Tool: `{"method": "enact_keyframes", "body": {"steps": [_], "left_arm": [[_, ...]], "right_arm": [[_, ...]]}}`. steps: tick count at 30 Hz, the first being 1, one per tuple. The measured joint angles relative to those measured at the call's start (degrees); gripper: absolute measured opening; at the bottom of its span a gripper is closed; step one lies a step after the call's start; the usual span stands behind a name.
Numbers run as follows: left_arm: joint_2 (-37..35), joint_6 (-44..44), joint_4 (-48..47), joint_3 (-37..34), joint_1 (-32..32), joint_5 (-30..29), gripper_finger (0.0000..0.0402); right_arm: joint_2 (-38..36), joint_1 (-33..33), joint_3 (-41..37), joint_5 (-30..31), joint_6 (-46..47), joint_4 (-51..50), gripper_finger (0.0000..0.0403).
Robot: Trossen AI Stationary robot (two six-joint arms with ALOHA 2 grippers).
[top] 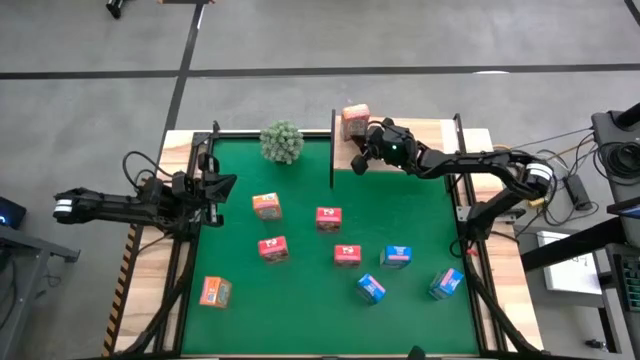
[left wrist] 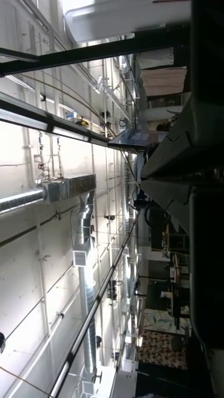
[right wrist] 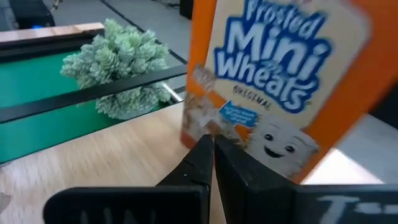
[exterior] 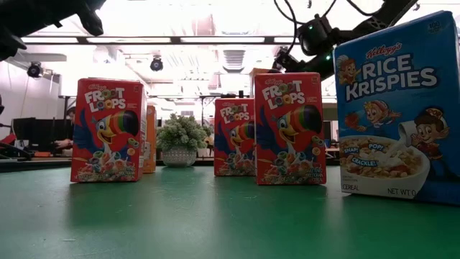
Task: Stack cereal on shelf
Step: Put the top right orange cereal box on the shelf
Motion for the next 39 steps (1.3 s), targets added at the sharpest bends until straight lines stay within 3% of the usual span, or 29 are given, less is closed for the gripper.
{"method": "enact_keyframes", "body": {"steps": [6,16,29,39], "left_arm": [[0.0,0.0,0.0,0.0,0.0,0.0,0.0],[0.0,0.0,0.0,0.0,0.0,0.0,0.0],[0.0,0.0,0.0,0.0,0.0,0.0,0.0],[0.0,0.0,0.0,0.0,0.0,0.0,0.0]], "right_arm": [[3.5,-0.1,4.3,1.8,-0.1,-1.9,0.0009],[5.7,-0.2,12.2,4.8,-2.6,-16.8,0.0009],[3.0,-0.9,12.4,7.8,-4.7,-21.3,0.0009],[3.1,-1.8,12.4,6.1,-4.5,-20.6,0.0009]]}}
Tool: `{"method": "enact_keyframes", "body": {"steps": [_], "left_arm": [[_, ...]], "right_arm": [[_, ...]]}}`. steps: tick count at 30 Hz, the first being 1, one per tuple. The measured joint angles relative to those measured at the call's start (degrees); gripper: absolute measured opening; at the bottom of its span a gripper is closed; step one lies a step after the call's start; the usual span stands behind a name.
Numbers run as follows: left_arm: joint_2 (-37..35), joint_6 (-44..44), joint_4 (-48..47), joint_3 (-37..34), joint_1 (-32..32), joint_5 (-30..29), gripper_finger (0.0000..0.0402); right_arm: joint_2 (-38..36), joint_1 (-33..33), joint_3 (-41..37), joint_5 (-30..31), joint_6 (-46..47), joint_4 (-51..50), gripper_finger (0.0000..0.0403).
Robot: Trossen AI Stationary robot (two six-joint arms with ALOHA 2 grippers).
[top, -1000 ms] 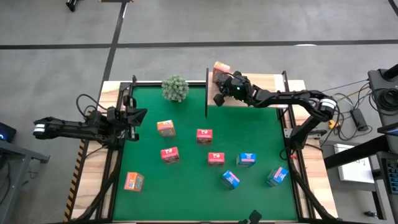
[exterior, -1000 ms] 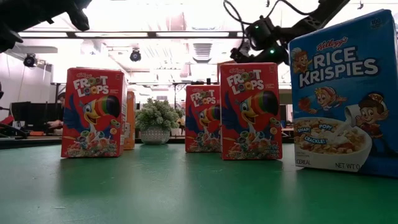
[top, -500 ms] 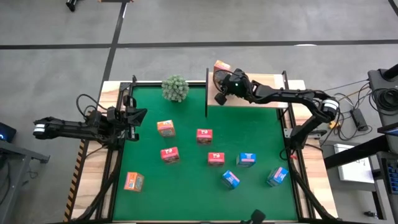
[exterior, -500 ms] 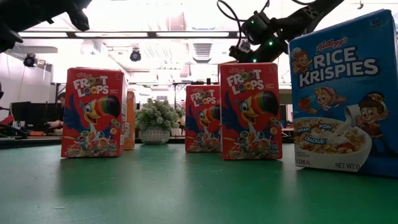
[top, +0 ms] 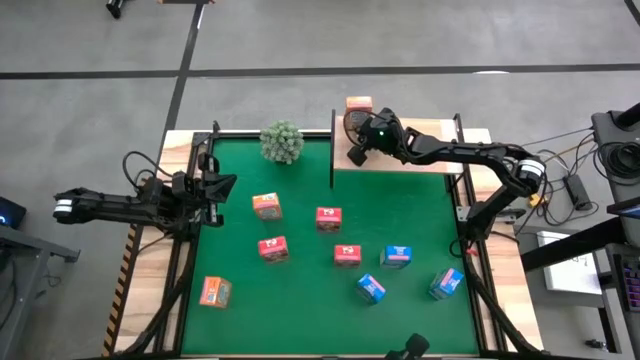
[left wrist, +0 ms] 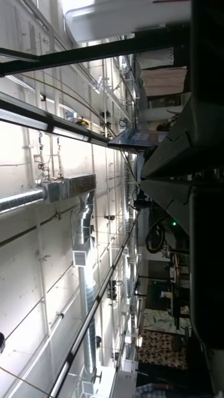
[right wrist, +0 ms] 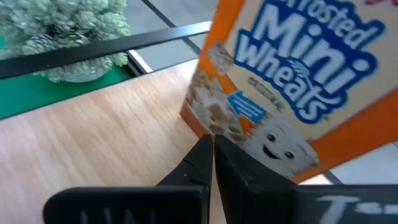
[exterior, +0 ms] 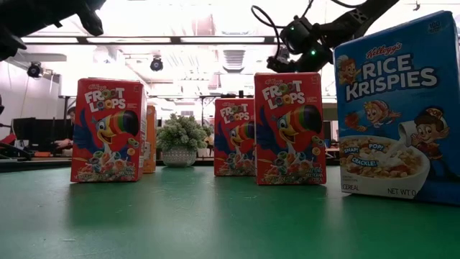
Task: Stack cereal on shelf
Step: Put the top right orange cereal box on the shelf, then put the top orange cereal box on the shelf
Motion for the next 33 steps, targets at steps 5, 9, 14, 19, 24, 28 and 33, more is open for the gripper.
{"method": "enact_keyframes", "body": {"steps": [5,9,14,19,24,28,33], "left_arm": [[0.0,0.0,0.0,0.0,0.0,0.0,0.0],[0.0,0.0,0.0,0.0,0.0,0.0,0.0],[0.0,0.0,0.0,0.0,0.0,0.0,0.0],[0.0,-0.1,0.0,0.0,0.0,0.0,0.0],[0.0,-0.6,0.0,0.0,0.0,0.0,0.0],[0.2,-1.0,0.0,0.0,0.0,0.0,0.0],[2.0,-2.1,0.3,0.4,0.0,0.0,0.0]], "right_arm": [[0.1,-0.5,0.0,-0.1,-0.3,1.3,0.0009],[0.1,-0.7,0.0,-0.1,-0.3,1.4,0.0009],[0.1,-0.7,0.0,-0.3,-0.6,1.4,0.0009],[-0.8,0.3,0.0,-7.5,3.0,0.8,0.0009],[-6.4,5.1,-0.1,-12.3,5.2,-6.9,0.0009],[-12.6,10.5,-0.3,-12.3,5.1,-14.6,0.0009],[-20.1,16.9,-4.3,-12.3,3.4,-15.6,0.0009]]}}
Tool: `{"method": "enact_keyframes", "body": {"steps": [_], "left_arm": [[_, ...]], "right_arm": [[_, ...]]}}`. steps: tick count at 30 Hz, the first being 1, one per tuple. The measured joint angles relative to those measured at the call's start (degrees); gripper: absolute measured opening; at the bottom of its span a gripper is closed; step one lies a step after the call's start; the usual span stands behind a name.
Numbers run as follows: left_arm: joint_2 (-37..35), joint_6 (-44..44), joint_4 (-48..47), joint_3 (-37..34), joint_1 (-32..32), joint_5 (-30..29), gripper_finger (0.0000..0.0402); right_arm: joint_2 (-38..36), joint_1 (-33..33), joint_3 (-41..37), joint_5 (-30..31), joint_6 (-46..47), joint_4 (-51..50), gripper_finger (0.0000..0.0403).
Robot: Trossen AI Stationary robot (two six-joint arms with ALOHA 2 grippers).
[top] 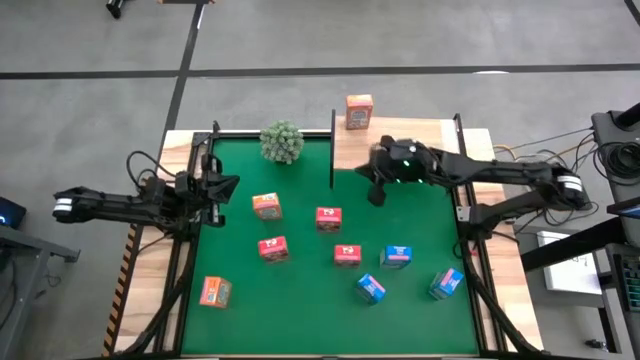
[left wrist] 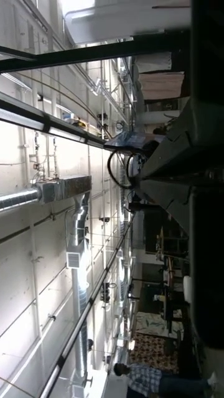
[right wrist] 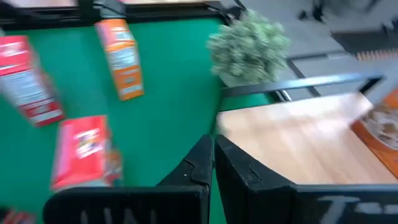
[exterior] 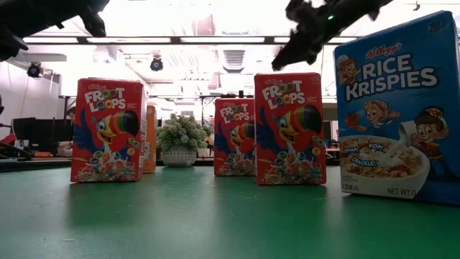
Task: Stack cereal on shelf
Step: Put the top orange cereal box on the shelf
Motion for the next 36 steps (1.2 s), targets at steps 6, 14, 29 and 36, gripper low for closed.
{"method": "enact_keyframes", "body": {"steps": [6,14,29,36], "left_arm": [[7.2,-5.2,-2.7,4.0,-0.1,0.0,0.0],[14.8,-12.2,-23.6,14.9,-0.1,0.0,0.0],[29.6,-17.6,-98.4,47.5,-0.1,0.0,0.0016],[32.2,-17.9,-101.6,48.2,0.0,-0.1,0.0105]], "right_arm": [[-8.4,4.2,-10.5,0.0,-3.3,11.2,0.0009],[-18.1,4.8,-20.7,0.0,-7.4,21.5,0.0009],[-28.5,4.8,-23.6,-3.2,-12.9,23.0,0.0009],[-28.4,4.8,-24.7,-4.3,-13.3,22.7,0.0009]]}}
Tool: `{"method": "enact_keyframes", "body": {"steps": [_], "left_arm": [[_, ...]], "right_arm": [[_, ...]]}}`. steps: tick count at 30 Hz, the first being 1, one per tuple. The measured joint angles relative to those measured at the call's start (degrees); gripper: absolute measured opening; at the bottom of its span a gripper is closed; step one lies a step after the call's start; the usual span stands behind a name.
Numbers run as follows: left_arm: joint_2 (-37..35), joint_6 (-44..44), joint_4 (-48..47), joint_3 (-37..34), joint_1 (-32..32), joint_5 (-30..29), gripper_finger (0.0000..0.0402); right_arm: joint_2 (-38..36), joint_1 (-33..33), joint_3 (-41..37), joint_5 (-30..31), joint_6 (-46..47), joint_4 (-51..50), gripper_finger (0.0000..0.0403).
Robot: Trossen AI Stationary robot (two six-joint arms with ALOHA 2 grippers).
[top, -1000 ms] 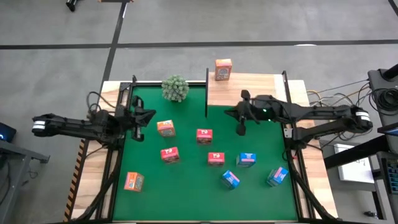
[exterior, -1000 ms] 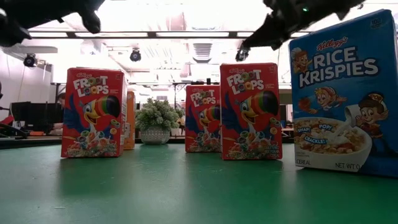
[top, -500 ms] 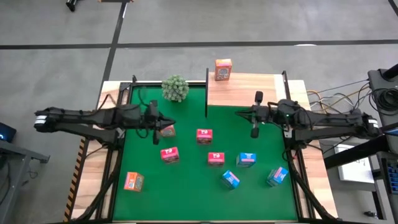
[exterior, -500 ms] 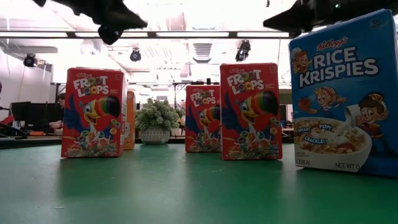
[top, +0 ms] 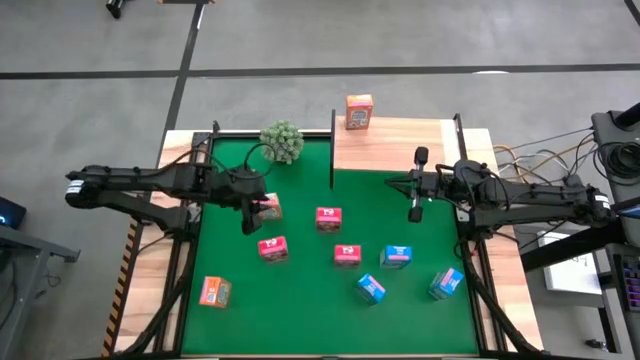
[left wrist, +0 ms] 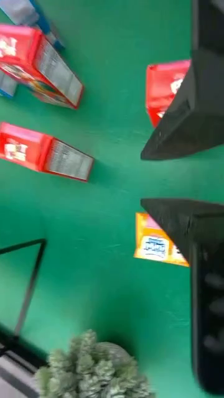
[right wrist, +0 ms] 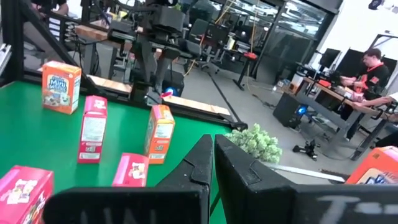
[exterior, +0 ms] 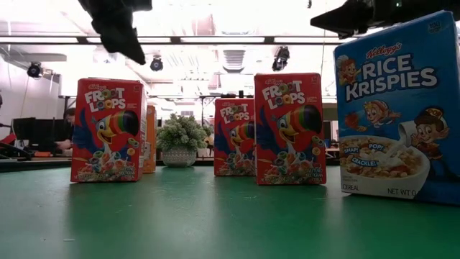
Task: Stack cereal on shelf
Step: Put the top orange cereal box on the shelf
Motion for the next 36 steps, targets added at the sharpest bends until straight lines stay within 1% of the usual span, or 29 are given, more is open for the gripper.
{"method": "enact_keyframes", "body": {"steps": [1,5,6,9,13,19,24,29,32,36], "left_arm": [[0.1,0.0,0.0,-0.4,0.0,-0.6,0.0121],[1.1,0.6,-0.6,-1.8,0.1,-8.0,0.0186],[1.3,1.4,-0.8,-2.0,0.2,-8.9,0.02],[2.0,3.4,-1.2,-2.4,0.5,-9.0,0.0234],[2.6,4.5,-1.0,-3.0,0.9,-8.9,0.0257],[3.0,5.1,0.4,-7.1,2.0,-8.9,0.0263],[2.9,5.9,5.8,-12.0,3.3,-8.8,0.0263],[3.2,5.9,8.5,-15.2,4.3,-8.8,0.0262],[3.3,6.3,9.4,-15.6,4.3,-8.8,0.0253],[3.3,6.6,9.4,-15.5,4.2,-8.8,0.0221]], "right_arm": [[0.0,0.0,-0.2,0.0,0.1,0.0,0.0009],[0.0,0.0,-1.0,0.0,0.3,0.2,0.0009],[0.0,0.0,-1.0,0.0,0.8,0.2,0.0009],[0.1,0.0,-1.1,0.0,1.7,0.1,0.0009],[0.0,0.0,-1.2,-0.3,1.8,0.1,0.0009],[0.1,0.0,-1.6,-0.3,2.6,0.0,0.0009],[0.1,0.0,-1.7,-0.3,2.7,-0.3,0.0009],[0.1,0.0,-1.8,-0.3,2.9,-0.3,0.0009],[0.1,0.0,-1.8,-0.3,3.2,-0.3,0.0009],[0.1,0.0,-1.8,-0.3,3.4,-0.3,0.0009]]}}
